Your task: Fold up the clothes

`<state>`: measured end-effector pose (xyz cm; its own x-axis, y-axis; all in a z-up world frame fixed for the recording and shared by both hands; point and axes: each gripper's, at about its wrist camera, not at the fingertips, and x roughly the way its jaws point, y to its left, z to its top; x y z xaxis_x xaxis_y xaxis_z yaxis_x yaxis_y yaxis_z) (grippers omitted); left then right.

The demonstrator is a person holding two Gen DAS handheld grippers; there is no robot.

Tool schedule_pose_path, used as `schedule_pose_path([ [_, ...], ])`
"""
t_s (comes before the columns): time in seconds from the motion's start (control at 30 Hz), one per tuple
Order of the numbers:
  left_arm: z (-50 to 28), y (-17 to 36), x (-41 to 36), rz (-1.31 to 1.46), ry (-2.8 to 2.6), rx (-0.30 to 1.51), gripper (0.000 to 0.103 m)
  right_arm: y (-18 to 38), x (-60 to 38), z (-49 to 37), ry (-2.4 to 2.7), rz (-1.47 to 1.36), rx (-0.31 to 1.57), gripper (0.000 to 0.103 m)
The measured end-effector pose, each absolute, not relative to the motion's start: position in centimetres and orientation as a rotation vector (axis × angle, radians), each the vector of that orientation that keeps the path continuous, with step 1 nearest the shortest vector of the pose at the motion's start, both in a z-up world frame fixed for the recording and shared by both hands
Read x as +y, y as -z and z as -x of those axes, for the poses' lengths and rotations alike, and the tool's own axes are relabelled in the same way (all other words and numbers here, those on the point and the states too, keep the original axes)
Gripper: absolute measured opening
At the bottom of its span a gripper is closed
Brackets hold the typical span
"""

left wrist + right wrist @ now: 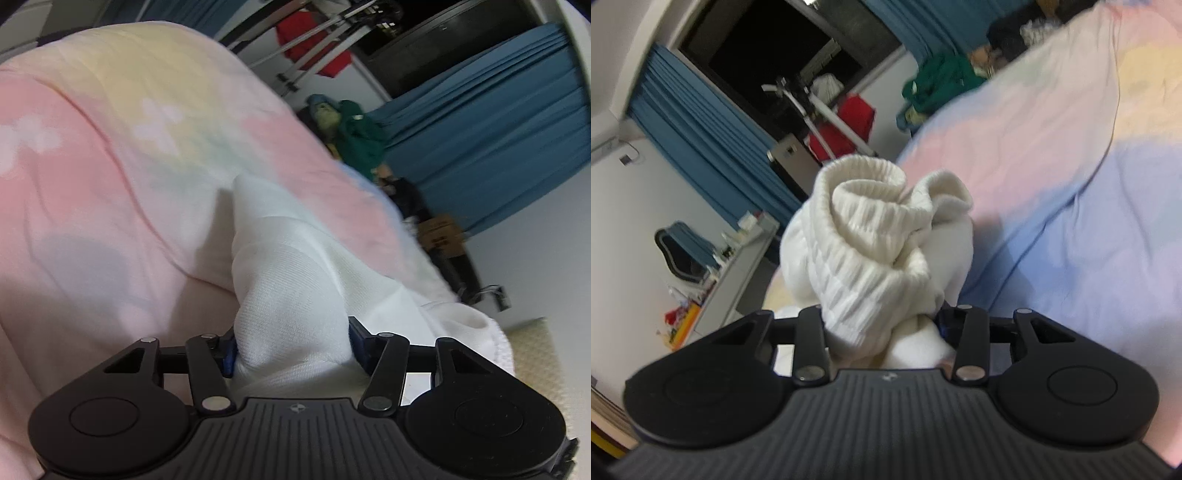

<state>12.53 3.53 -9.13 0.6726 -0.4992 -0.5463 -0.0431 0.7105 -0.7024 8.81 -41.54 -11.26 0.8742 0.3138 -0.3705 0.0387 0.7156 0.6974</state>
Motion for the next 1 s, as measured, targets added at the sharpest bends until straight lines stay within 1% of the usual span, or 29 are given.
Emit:
schedule_pose_path([
  [0.27, -13.7, 5.3, -3.7, 0.788, 0.411, 0.719, 0.056, 6.4, -47.2, -6.5, -0.100, -0.769, 0.293, 0.042],
  [0.4, -17.8, 3.6, -10.3, 0.776, 0.497, 0.689, 0.056, 4.5, -51.8, -6.2, -0.021, -0.764, 0.187, 0.042],
  [0.5, -21.5, 2.8, -15.6, 0.746, 0.555, 0.690, 0.056, 4.6, -55.5, -6.5, 0.053, -0.796, 0.127, 0.042],
  [0.63, -26.2, 3.7, -22.6, 0.695, 0.600, 0.711, 0.056, 7.3, -60.0, -7.4, 0.142, -0.854, 0.072, 0.042],
  [0.77, -29.5, 7.9, -27.7, 0.628, 0.594, 0.767, 0.056, 12.2, -63.2, -9.2, 0.211, -0.880, 0.076, 0.042],
  [0.9, -31.6, 14.2, -30.1, 0.538, 0.519, 0.878, 0.057, 18.5, -65.0, -11.1, 0.282, -0.921, 0.280, 0.042],
  [0.93, -31.8, 15.1, -30.4, 0.509, 0.519, 0.872, 0.057, 20.0, -65.0, -11.2, 0.286, -0.928, 0.325, 0.043],
  [1.0, -32.0, 15.6, -30.9, 0.415, 0.559, 0.856, 0.060, 22.0, -65.6, -10.5, 0.247, -0.994, 0.343, 0.046],
])
